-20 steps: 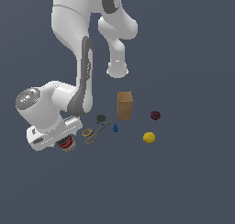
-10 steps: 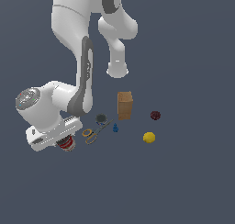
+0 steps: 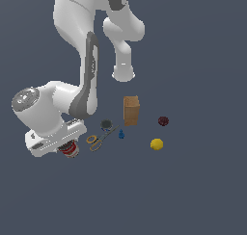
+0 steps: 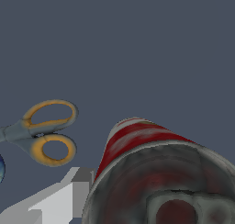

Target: Pick up a designated object from a clutter of objects.

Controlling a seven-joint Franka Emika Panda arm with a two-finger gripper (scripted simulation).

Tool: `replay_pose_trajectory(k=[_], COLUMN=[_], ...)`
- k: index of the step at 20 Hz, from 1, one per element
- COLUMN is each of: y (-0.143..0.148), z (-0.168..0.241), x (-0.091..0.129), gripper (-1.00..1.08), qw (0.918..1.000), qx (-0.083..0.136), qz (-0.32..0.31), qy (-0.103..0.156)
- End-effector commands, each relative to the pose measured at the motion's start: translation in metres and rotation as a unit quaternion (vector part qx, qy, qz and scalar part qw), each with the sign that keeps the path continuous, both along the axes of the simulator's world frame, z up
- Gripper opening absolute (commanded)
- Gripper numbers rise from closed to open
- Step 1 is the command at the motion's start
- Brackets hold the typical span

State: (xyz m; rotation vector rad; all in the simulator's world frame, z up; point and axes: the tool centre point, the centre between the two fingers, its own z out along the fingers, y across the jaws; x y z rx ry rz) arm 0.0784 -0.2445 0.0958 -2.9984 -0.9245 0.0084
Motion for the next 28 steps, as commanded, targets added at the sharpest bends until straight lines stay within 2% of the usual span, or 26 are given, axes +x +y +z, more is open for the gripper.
replay_pose_trajectory(k=[1,7,22,28], y=[0.002,0.009,0.031,0.038], z=[0.018,0.071,0.236,0.287], x=[0.003,0.009,0.031,0.039], gripper=[-1.0,-1.0,-1.0,-1.0], qw=[1.0,1.0,1.0,1.0], qx=[-0.001,-0.001,-0.001,-0.001], qz=[0.0,0.0,0.0,0.0], qy=[-0.003,-0.003,-0.003,-0.003])
